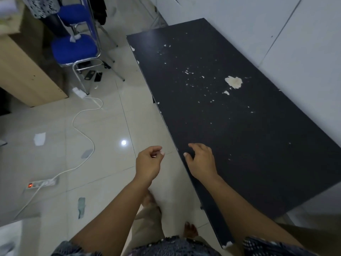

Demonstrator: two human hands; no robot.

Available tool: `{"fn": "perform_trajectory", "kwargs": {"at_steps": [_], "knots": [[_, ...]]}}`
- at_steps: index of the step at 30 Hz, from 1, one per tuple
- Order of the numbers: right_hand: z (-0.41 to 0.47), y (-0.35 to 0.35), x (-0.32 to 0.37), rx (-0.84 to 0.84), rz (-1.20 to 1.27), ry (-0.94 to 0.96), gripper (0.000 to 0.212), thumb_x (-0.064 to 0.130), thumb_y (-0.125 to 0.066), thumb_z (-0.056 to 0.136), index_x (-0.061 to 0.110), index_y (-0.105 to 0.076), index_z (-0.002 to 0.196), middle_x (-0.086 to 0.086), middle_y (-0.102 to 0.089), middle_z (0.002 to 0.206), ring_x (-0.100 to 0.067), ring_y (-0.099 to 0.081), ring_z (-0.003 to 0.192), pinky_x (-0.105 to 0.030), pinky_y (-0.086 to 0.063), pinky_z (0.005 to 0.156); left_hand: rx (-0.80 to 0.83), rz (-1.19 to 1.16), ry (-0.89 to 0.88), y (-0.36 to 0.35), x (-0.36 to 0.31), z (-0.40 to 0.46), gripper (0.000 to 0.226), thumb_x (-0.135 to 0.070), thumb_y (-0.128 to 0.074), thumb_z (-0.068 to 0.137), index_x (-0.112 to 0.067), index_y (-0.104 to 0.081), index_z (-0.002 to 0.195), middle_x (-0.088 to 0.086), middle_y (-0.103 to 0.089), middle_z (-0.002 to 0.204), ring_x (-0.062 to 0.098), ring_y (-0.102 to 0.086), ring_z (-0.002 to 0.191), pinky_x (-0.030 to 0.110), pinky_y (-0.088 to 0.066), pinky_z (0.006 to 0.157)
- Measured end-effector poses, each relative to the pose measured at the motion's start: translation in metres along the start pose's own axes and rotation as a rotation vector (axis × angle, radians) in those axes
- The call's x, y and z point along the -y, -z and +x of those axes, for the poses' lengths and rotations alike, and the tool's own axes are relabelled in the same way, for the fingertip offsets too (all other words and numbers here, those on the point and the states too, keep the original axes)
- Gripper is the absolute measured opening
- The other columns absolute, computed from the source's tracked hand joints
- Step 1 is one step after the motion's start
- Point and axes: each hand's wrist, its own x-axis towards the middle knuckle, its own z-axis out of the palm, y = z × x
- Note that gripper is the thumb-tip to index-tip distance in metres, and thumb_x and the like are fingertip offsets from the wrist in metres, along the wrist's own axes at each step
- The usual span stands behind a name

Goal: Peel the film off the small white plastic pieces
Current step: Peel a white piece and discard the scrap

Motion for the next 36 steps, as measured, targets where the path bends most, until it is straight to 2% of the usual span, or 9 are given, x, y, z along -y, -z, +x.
{"fn": "perform_trajectory", "kwargs": {"at_steps": [3,8,17,26,36], "knots": [[0.035,-0.011,0.025,-0.012,0.008,-0.015,0.046,0.035,-0.056,0.097,0.018,-0.051,0.140,-0.003,-0.051,0.141,-0.024,-0.038,0.131,-0.039,-0.037,0.106,0.027,0.003,-0.013,0.017,-0.007,0.043,0.019,-0.023,-0.067,0.091,-0.022,-0.071,0.109,-0.006,-0.068,0.097,0.009,-0.064,0.089,0.021,-0.048,0.078],[0.090,-0.025,0.072,-0.027,0.029,-0.048,0.046,0.034,-0.055,0.097,0.019,-0.050,0.140,-0.004,-0.051,0.142,-0.024,-0.038,0.132,-0.039,-0.038,0.106,0.070,-0.048,-0.021,0.049,-0.026,0.109,0.018,-0.019,-0.065,0.092,-0.022,-0.069,0.110,-0.001,-0.069,0.098,0.015,-0.071,0.068,0.029,-0.059,0.069],[0.161,-0.045,0.133,-0.038,0.088,-0.067,0.046,0.035,-0.056,0.097,0.018,-0.051,0.140,-0.005,-0.052,0.140,-0.023,-0.042,0.129,-0.041,-0.042,0.105,0.123,-0.103,-0.017,0.085,-0.046,0.192,0.020,-0.013,-0.063,0.093,-0.019,-0.068,0.112,-0.002,-0.065,0.100,0.014,-0.072,0.070,0.023,-0.058,0.068],[0.271,-0.059,0.175,-0.028,0.092,-0.042,0.047,0.035,-0.055,0.097,0.018,-0.050,0.140,-0.004,-0.052,0.139,-0.023,-0.042,0.128,-0.042,-0.042,0.105,0.100,-0.101,-0.030,0.099,-0.077,0.305,0.019,-0.016,-0.065,0.092,-0.020,-0.067,0.110,-0.001,-0.068,0.101,0.014,-0.073,0.075,0.032,-0.060,0.078],[0.417,-0.049,0.213,-0.031,0.084,-0.038,0.047,0.035,-0.055,0.097,0.019,-0.051,0.140,-0.004,-0.052,0.140,-0.022,-0.041,0.130,-0.040,-0.039,0.108,0.082,0.019,-0.062,0.095,-0.145,0.446,0.015,-0.021,-0.063,0.093,-0.027,-0.066,0.107,-0.007,-0.068,0.100,0.005,-0.071,0.074,0.030,-0.059,0.077]]}}
